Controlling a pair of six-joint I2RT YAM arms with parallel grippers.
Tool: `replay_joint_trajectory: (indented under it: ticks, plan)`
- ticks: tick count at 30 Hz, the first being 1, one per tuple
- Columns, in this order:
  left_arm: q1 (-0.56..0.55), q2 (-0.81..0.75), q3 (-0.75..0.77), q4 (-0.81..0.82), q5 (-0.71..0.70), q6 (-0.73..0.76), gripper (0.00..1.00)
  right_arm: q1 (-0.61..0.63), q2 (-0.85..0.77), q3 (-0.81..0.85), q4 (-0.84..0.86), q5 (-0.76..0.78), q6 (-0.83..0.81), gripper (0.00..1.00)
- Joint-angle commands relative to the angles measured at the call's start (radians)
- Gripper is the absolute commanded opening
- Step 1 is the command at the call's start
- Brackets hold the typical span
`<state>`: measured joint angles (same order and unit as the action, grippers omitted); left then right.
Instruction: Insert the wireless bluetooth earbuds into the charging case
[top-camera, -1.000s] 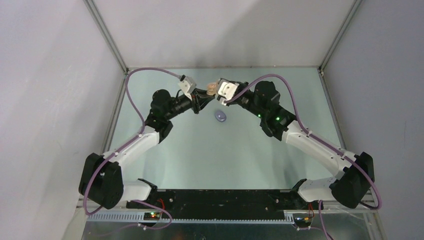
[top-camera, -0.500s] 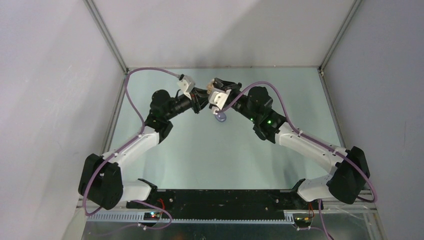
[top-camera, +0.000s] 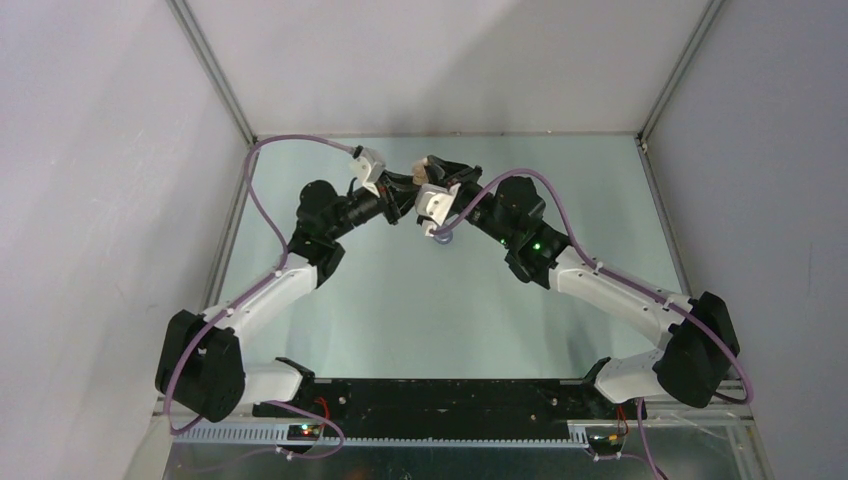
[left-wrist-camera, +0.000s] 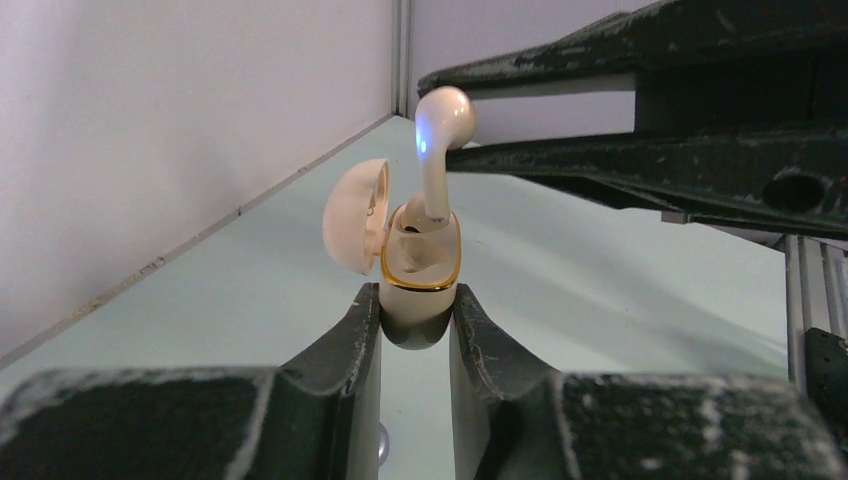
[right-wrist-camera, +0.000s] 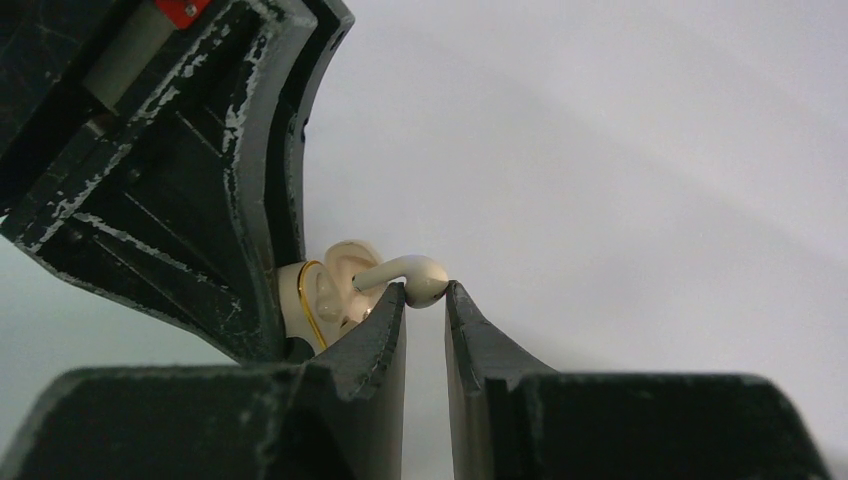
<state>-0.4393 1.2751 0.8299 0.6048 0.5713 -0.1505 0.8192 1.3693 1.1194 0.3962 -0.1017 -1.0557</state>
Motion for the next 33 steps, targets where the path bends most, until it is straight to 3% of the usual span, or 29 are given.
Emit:
replay_joint_trajectory:
  ticks: [1,21,28,33]
  plan:
    - [-0.008,-0.039,0.024,0.074,0.008,-0.009,0.0,0.006,0.007,-0.005,0.065,-0.024,-0.014,0.0]
    - [0.001,-0.044,0.029,0.117,-0.006,-0.031,0.0,0.0,0.016,-0.005,0.017,-0.086,-0.102,0.0]
    - [0.004,-0.049,0.026,0.119,-0.021,-0.041,0.0,0.0,0.009,-0.006,-0.067,-0.111,-0.205,0.0]
    - [0.004,-0.049,0.024,0.119,-0.027,-0.042,0.0,0.0,0.007,-0.006,-0.077,-0.109,-0.257,0.06]
